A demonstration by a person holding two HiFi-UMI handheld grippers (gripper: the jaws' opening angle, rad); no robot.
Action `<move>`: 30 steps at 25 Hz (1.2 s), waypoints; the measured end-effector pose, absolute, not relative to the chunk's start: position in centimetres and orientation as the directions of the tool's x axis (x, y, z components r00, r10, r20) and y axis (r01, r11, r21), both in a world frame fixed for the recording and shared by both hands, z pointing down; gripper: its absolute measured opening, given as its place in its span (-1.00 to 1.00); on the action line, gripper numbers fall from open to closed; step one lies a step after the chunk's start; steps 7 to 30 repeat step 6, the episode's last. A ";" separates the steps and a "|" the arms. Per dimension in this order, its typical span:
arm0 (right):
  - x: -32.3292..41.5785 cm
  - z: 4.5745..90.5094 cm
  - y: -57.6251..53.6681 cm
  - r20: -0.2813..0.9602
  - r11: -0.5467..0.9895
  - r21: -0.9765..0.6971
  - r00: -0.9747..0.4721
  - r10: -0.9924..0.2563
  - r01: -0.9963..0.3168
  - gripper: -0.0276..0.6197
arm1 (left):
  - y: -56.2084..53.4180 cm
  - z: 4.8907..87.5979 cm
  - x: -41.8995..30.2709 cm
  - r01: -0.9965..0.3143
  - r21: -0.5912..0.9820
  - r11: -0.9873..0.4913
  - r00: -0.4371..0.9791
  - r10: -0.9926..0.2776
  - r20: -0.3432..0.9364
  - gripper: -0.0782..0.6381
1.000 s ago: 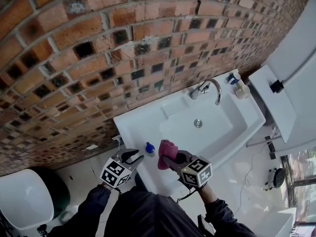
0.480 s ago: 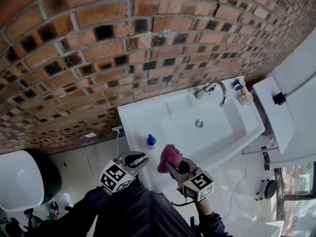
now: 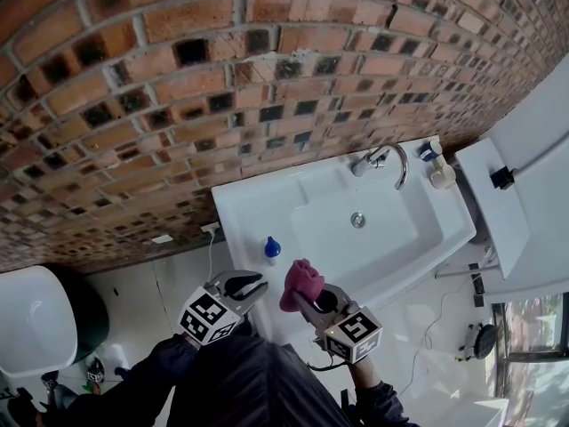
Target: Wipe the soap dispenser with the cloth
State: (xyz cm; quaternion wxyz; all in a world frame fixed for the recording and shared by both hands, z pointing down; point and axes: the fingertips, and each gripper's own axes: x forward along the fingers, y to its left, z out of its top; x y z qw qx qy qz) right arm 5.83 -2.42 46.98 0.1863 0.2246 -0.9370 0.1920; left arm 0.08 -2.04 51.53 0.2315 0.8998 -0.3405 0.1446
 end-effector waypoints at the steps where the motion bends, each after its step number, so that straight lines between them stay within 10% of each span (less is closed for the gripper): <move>1: 5.8 47.0 -2.4 0.435 0.826 -0.275 -0.830 -0.349 -0.491 -0.71 | -2.0 51.6 0.1 -0.680 0.320 -0.660 0.726 -0.546 0.417 -0.58; 30: 5.5 47.1 -2.3 0.439 0.831 -0.267 -0.829 -0.346 -0.488 -0.71 | -1.9 51.6 -0.1 -0.681 0.324 -0.657 0.727 -0.550 0.412 -0.60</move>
